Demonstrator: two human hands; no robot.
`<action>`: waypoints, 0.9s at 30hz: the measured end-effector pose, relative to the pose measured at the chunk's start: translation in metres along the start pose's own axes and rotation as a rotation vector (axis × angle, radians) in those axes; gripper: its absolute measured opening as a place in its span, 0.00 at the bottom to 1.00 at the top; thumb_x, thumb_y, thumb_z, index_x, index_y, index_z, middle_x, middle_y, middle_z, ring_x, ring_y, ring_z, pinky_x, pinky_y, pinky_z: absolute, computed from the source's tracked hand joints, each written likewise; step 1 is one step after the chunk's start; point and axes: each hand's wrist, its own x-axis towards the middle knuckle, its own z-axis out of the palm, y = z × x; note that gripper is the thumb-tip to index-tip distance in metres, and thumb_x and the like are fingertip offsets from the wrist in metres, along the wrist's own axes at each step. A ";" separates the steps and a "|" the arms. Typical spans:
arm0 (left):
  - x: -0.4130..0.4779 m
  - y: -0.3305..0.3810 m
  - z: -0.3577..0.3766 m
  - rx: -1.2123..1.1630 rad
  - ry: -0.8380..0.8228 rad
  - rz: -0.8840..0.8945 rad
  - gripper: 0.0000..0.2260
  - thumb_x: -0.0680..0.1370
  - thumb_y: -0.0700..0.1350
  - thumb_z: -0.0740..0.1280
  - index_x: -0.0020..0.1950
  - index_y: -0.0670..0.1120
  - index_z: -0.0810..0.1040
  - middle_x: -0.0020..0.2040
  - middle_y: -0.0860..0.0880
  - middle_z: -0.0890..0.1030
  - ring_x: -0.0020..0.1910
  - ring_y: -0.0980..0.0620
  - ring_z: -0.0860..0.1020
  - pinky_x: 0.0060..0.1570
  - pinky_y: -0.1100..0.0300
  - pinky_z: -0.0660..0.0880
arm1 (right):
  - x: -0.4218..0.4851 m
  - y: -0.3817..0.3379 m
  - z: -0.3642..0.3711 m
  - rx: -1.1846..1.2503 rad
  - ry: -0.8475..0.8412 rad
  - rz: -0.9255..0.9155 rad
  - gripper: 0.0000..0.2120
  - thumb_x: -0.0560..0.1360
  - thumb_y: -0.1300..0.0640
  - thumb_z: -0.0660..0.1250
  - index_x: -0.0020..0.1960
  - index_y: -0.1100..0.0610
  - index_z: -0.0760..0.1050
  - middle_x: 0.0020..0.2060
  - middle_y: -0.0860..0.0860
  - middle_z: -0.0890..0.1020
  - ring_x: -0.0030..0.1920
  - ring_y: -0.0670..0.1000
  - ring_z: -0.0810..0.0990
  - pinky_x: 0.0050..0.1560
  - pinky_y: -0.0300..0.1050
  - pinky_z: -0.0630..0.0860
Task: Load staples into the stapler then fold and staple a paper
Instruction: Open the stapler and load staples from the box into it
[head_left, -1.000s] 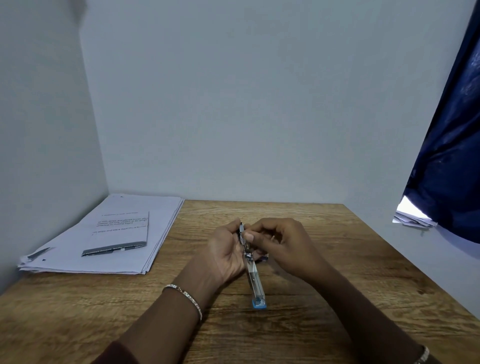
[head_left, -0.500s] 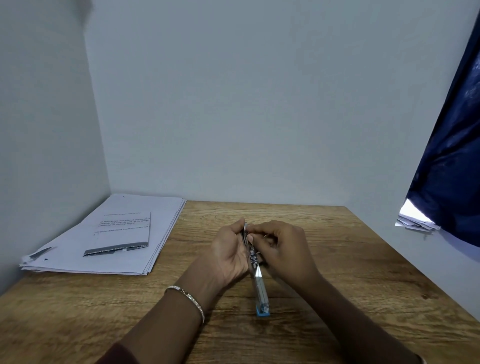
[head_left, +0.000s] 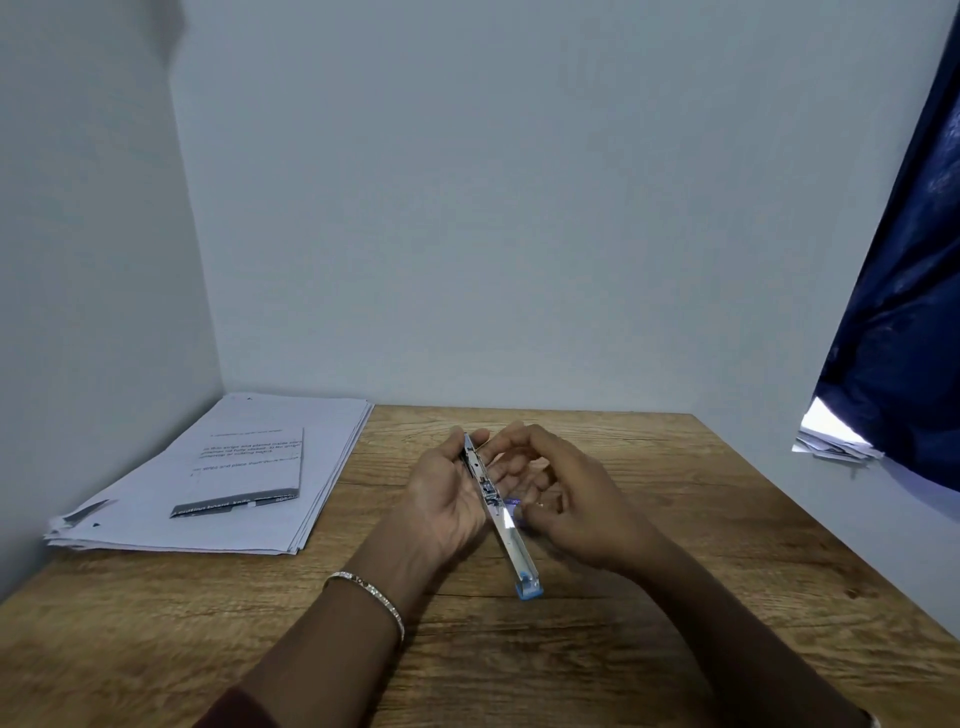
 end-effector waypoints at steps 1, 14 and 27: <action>0.000 0.002 -0.001 -0.025 -0.008 0.000 0.16 0.85 0.52 0.54 0.49 0.42 0.72 0.54 0.35 0.85 0.58 0.37 0.81 0.59 0.39 0.77 | 0.000 -0.001 0.001 -0.071 -0.032 -0.076 0.23 0.72 0.62 0.73 0.62 0.45 0.75 0.51 0.46 0.80 0.46 0.46 0.80 0.46 0.42 0.80; 0.003 -0.005 0.001 0.099 -0.132 0.071 0.20 0.85 0.52 0.55 0.58 0.36 0.78 0.50 0.35 0.85 0.48 0.37 0.85 0.44 0.47 0.84 | 0.005 0.006 0.021 0.345 0.195 -0.035 0.07 0.76 0.51 0.73 0.53 0.48 0.80 0.45 0.44 0.83 0.45 0.50 0.83 0.47 0.51 0.82; -0.020 -0.026 0.016 0.757 -0.238 0.321 0.37 0.70 0.66 0.70 0.70 0.43 0.69 0.47 0.52 0.86 0.49 0.55 0.86 0.45 0.58 0.82 | 0.006 0.014 0.013 0.622 0.056 0.064 0.14 0.80 0.57 0.68 0.66 0.54 0.80 0.57 0.53 0.87 0.61 0.53 0.83 0.63 0.55 0.79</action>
